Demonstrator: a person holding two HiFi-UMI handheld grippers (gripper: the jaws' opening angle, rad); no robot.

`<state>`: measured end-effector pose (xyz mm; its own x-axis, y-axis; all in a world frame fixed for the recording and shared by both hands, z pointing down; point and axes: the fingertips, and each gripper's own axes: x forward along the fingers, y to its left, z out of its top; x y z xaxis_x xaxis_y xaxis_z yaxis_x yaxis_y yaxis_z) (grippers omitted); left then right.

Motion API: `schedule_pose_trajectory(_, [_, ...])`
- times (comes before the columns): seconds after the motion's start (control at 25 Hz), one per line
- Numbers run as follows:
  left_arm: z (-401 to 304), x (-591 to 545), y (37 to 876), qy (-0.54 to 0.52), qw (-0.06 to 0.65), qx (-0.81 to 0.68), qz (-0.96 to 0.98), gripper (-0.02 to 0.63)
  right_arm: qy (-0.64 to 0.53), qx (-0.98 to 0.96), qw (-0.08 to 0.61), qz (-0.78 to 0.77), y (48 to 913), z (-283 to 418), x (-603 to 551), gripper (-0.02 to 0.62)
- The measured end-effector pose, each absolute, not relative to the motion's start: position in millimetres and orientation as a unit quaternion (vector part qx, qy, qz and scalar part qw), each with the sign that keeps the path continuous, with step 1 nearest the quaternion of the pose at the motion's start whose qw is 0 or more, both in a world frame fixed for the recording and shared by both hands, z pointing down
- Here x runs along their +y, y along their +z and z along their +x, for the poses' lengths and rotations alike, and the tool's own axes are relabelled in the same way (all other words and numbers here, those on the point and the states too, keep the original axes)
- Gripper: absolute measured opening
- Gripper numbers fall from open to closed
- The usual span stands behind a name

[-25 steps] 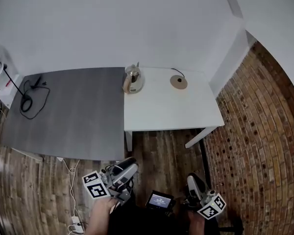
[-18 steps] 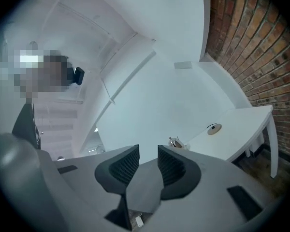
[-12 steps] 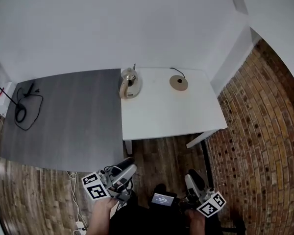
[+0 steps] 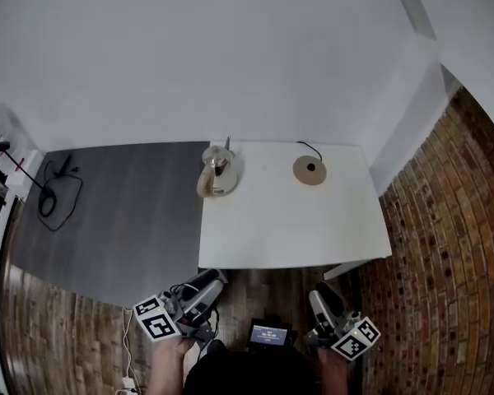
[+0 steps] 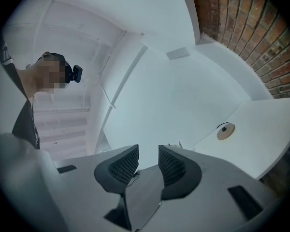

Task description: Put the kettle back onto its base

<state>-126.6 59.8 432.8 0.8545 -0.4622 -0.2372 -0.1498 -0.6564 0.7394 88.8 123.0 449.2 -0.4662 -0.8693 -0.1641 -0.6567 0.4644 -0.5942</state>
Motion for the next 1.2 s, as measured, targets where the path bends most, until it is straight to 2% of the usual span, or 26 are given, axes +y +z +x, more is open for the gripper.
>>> schedule_pose_trajectory(0.44, [-68,43,434,-0.206,0.369,-0.256,0.869,0.163,-0.262,0.855,0.224,-0.388,466,161,61,0.112])
schedule_pose_trajectory(0.8, [-70,29,430,-0.215,0.358,-0.294,0.86,0.163,-0.275,0.882,0.205,-0.323,470,138,26,0.112])
schedule_pose_trajectory(1.2, [-77,-29,437,-0.252,0.362,-0.269,0.856,0.163,-0.269,0.894,0.148,-0.327,473,116,-26,0.112])
